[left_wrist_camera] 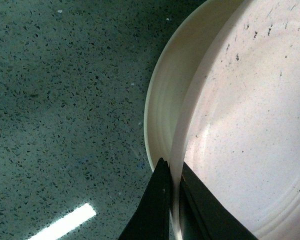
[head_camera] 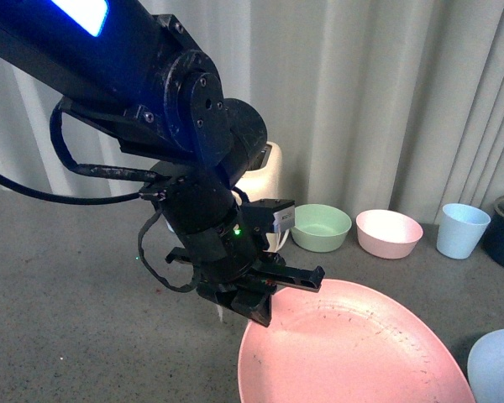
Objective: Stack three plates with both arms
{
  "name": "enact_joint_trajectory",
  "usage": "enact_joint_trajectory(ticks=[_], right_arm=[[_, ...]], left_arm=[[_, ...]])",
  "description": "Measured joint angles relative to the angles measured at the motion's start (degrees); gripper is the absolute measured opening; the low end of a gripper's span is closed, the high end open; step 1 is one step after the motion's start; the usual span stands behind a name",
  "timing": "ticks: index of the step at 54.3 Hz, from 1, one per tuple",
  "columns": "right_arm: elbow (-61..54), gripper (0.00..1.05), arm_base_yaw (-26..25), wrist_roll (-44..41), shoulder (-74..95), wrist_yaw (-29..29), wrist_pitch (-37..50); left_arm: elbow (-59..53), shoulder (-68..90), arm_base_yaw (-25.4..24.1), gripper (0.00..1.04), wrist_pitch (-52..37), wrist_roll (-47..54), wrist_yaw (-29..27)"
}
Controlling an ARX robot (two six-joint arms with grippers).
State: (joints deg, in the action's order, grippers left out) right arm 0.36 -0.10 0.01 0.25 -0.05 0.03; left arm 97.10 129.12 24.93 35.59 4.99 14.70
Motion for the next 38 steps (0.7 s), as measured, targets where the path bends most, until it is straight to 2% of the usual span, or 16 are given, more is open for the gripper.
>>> enact_joint_trajectory(ticks=[27,32,38], right_arm=[[0.00,0.97,0.00,0.00,0.00,0.00,0.00],[0.00,0.97,0.00,0.00,0.00,0.00,0.00],[0.00,0.97,0.00,0.00,0.00,0.00,0.00]], left_arm=[[1.46,2.51,0.59,0.05,-0.66,-1.75,-0.42],[1.51,2.58,0.66,0.20,-0.70,-2.32,-0.33],[1.51,2.56,0.66,0.45,-0.72,-2.51,-0.15]])
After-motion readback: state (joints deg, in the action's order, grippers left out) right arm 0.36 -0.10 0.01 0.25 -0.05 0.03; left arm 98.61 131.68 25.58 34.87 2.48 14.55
